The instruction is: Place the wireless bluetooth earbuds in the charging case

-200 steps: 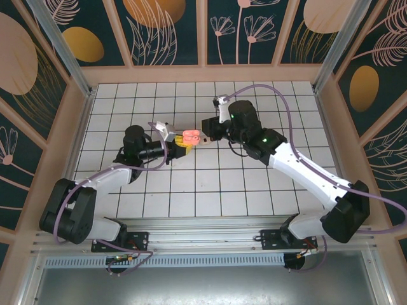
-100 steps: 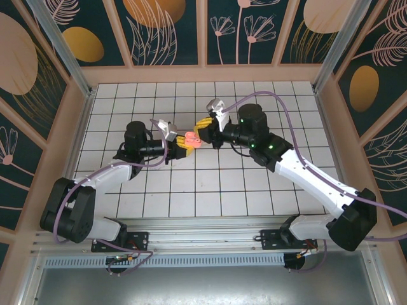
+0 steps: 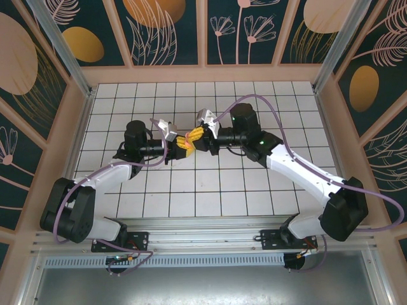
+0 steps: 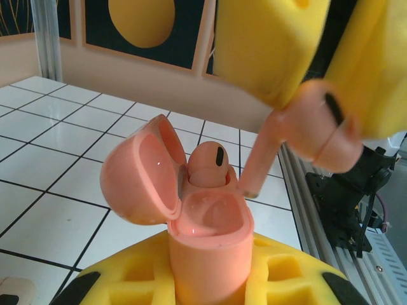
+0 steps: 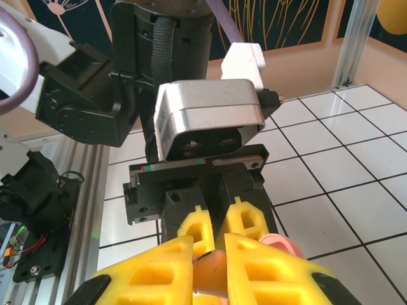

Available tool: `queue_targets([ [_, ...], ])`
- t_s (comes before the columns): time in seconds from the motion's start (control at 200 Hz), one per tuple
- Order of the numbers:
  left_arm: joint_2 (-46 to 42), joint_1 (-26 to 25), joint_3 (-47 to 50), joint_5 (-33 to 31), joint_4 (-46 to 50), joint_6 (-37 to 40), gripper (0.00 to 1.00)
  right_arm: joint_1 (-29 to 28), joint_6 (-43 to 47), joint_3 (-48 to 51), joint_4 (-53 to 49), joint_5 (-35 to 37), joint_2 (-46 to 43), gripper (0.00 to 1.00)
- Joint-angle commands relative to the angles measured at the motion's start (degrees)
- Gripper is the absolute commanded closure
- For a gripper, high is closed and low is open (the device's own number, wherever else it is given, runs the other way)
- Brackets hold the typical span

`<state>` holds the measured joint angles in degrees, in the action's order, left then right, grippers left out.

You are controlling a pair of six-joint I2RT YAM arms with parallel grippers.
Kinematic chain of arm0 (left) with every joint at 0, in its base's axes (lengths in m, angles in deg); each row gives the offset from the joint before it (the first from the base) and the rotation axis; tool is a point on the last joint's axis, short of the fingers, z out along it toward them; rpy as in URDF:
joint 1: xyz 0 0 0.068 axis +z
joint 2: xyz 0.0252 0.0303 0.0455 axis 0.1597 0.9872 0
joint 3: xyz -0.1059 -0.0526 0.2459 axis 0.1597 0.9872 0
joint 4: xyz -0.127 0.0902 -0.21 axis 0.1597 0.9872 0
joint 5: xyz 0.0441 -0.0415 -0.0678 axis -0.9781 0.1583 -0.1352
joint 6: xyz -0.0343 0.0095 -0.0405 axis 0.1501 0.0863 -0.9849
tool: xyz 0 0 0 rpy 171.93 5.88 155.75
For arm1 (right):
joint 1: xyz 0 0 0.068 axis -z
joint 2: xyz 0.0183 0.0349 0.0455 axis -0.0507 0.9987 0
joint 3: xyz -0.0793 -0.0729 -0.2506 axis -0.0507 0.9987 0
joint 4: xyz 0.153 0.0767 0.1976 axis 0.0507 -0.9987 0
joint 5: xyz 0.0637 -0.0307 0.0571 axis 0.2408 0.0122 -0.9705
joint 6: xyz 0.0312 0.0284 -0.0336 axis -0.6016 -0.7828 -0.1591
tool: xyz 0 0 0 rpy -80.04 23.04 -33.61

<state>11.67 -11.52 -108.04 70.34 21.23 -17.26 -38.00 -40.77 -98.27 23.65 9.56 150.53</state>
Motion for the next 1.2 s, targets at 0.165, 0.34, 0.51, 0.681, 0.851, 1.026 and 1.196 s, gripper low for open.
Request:
queue_targets([
  [0.165, -1.1, -0.3, -2.3, 1.9, -0.1, -0.4, 0.91, 0.5, 2.0, -2.3, 1.4, -0.2, 1.1, 0.84],
  [0.34, -1.6, -0.3, -2.6, 2.3, 0.0, -0.4, 0.91, 0.5, 1.3, -2.3, 2.6, -0.1, 2.2, 0.84],
  [0.51, -2.0, -0.3, -2.7, 2.3, 0.2, -0.3, 0.91, 0.5, 0.5, -2.5, 3.9, -1.8, 3.4, 0.84],
  [0.681, -2.5, -0.3, -3.1, 2.3, 0.7, 0.0, 0.9, 0.7, 1.5, -3.9, 0.9, -4.9, 5.1, 0.84],
  [0.851, -3.0, -0.4, -3.4, 2.3, 1.2, 0.3, 0.91, 1.5, 2.9, -5.6, -4.7, -8.6, 6.9, 0.84],
  [1.026, -3.6, -0.3, -3.7, 2.1, 1.8, 0.8, 0.9, 2.2, 4.3, -5.9, -9.5, -8.9, 7.1, 0.83],
  [1.196, -3.9, -0.4, -3.9, 1.7, 2.0, 1.2, 0.9, 2.6, 2.7, -5.3, -7.2, -5.9, 5.9, 0.78],
])
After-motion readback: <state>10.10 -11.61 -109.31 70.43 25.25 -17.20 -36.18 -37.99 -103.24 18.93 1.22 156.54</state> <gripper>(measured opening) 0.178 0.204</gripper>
